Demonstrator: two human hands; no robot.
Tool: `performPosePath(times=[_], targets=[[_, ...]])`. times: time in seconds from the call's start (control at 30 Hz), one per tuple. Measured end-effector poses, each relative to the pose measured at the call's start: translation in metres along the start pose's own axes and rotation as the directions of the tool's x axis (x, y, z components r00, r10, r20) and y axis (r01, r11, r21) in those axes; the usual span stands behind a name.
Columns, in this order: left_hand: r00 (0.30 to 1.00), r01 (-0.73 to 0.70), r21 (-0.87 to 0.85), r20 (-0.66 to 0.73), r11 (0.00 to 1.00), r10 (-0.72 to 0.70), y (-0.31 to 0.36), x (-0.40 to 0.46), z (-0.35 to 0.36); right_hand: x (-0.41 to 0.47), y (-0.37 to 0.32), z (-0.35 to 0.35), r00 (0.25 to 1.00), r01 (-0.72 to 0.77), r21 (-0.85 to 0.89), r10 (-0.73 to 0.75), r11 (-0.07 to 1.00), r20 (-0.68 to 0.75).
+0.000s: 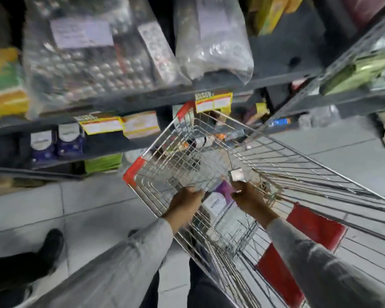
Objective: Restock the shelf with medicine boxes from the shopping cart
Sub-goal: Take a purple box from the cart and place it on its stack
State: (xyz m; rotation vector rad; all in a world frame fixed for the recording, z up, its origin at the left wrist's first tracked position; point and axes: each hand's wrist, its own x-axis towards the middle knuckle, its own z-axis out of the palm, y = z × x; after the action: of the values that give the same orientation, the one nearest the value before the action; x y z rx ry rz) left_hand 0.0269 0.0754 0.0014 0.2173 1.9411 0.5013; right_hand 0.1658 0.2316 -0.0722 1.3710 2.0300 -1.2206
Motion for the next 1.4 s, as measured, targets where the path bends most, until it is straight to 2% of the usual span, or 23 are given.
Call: performPosePath(times=[0.07,0.17,0.2,0.27,0.33,0.37,0.43,0.53,0.6,0.7,0.83,0.93,1.0,1.07,1.17,1.27,1.4], targets=[[0.996,0.091,0.001,0.009,0.996,-0.091,-0.005,0.022,0.016,0.008,0.007,0.003,1.0,0.005,-0.128,-0.004,0.992,0.011],[0.991,0.133,0.095,-0.008,0.987,-0.133,-0.013,0.041,0.029,0.021,0.019,0.007,0.979,0.202,-0.336,-0.186,0.92,0.078],[0.996,0.09,0.168,-0.015,0.982,-0.089,-0.013,0.039,0.029,0.026,0.024,0.009,0.961,0.276,-0.426,-0.25,0.862,0.117],[0.995,-0.073,0.385,-0.038,0.92,0.094,-0.013,0.022,0.021,0.04,0.036,0.012,0.912,0.401,-0.557,-0.373,0.727,0.169],[0.933,-0.203,0.604,-0.121,0.771,0.34,-0.02,0.001,0.006,0.053,0.045,0.016,0.849,0.506,-0.614,-0.476,0.606,0.229],[0.896,-0.218,0.669,-0.151,0.711,0.417,-0.027,-0.008,-0.002,0.058,0.048,0.017,0.82,0.546,-0.628,-0.51,0.556,0.261],[0.873,-0.208,0.732,-0.16,0.649,0.46,-0.039,-0.018,-0.011,0.064,0.05,0.019,0.773,0.599,-0.643,-0.556,0.478,0.306],[0.881,-0.224,0.717,-0.14,0.66,0.452,-0.046,-0.017,-0.01,0.066,0.05,0.025,0.732,0.633,-0.638,-0.605,0.438,0.312],[0.864,-0.235,0.702,-0.166,0.672,0.476,-0.043,-0.014,-0.01,0.064,0.047,0.026,0.724,0.644,-0.629,-0.614,0.436,0.315],[0.86,-0.244,0.674,-0.182,0.697,0.477,-0.043,-0.018,-0.01,0.054,0.039,0.022,0.764,0.621,-0.598,-0.56,0.507,0.319],[0.846,-0.249,0.655,-0.212,0.713,0.49,-0.042,-0.022,-0.01,0.019,0.022,0.012,0.846,0.511,-0.558,-0.497,0.654,0.192],[0.825,-0.337,0.592,-0.189,0.732,0.532,-0.04,-0.034,-0.015,-0.021,-0.001,-0.006,0.882,0.435,-0.505,-0.465,0.746,0.075],[0.796,-0.402,0.525,-0.203,0.75,0.569,-0.032,-0.044,-0.022,-0.046,-0.016,-0.022,0.873,0.435,-0.462,-0.487,0.773,0.006],[0.73,-0.465,0.487,-0.262,0.739,0.632,-0.02,-0.066,-0.042,-0.079,-0.04,-0.043,0.835,0.469,-0.437,-0.547,0.768,-0.065],[0.555,-0.566,0.455,-0.406,0.687,0.726,0.003,-0.109,-0.085,-0.132,-0.084,-0.078,0.741,0.544,-0.409,-0.648,0.733,-0.175],[0.343,-0.66,0.43,-0.557,0.616,0.756,0.031,-0.157,-0.14,-0.189,-0.143,-0.117,0.617,0.626,-0.394,-0.737,0.673,-0.277],[0.047,-0.688,0.54,-0.634,0.485,0.772,0.069,-0.217,-0.222,-0.248,-0.221,-0.166,0.438,0.728,-0.386,-0.818,0.566,-0.373]])
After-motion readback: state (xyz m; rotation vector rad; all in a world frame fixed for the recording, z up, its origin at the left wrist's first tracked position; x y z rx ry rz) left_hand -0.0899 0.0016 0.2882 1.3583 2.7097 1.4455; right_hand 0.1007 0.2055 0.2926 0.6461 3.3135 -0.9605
